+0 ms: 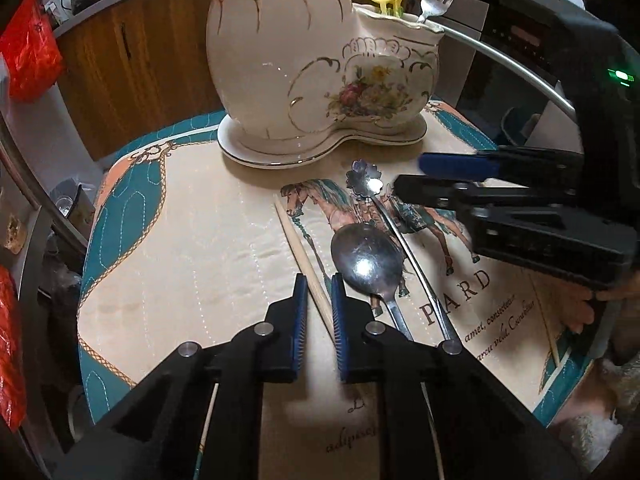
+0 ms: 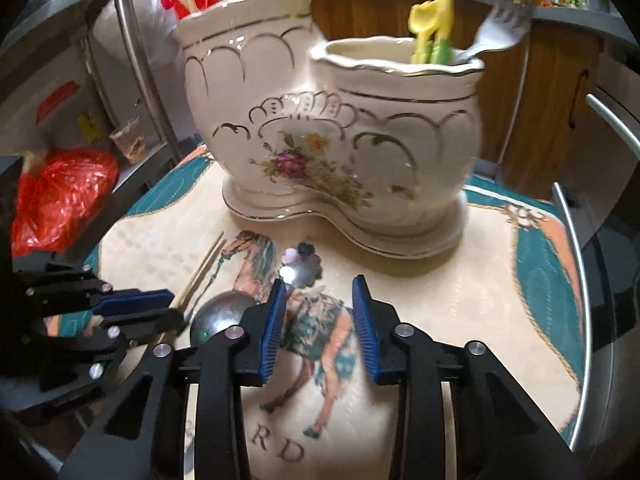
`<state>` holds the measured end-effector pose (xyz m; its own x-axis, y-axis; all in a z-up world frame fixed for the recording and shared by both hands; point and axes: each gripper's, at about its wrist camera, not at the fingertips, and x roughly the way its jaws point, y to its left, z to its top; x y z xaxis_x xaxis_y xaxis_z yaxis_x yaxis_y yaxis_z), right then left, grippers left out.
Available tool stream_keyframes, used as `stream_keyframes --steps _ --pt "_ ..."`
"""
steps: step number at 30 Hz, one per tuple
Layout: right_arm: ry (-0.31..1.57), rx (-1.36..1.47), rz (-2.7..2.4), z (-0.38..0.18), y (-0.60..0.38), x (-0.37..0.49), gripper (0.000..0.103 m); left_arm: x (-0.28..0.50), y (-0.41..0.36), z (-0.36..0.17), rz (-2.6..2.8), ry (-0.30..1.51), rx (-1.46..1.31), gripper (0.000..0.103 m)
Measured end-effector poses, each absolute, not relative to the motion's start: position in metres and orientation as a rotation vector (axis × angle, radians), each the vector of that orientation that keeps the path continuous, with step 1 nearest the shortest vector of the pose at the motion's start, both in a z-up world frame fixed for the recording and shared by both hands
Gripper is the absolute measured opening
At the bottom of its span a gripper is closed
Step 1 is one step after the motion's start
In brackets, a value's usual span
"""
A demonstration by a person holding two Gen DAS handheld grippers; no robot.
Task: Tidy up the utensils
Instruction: 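Grasp another wooden chopstick with the left tool while the right tool grasps a silver fork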
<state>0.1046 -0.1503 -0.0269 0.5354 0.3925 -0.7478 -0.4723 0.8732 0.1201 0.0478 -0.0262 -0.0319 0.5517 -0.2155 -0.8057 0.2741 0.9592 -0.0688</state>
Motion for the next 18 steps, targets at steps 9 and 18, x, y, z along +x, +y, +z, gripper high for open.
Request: stream_keyframes --steps 9,18 --pt "0.897 -0.146 0.52 -0.037 -0.129 0.121 0.032 0.047 -0.015 -0.032 -0.312 0.964 0.05 0.006" --pt "0.894 -0.133 0.52 -0.037 -0.129 0.119 0.024 0.044 -0.012 -0.032 -0.323 0.962 0.052 0.006"
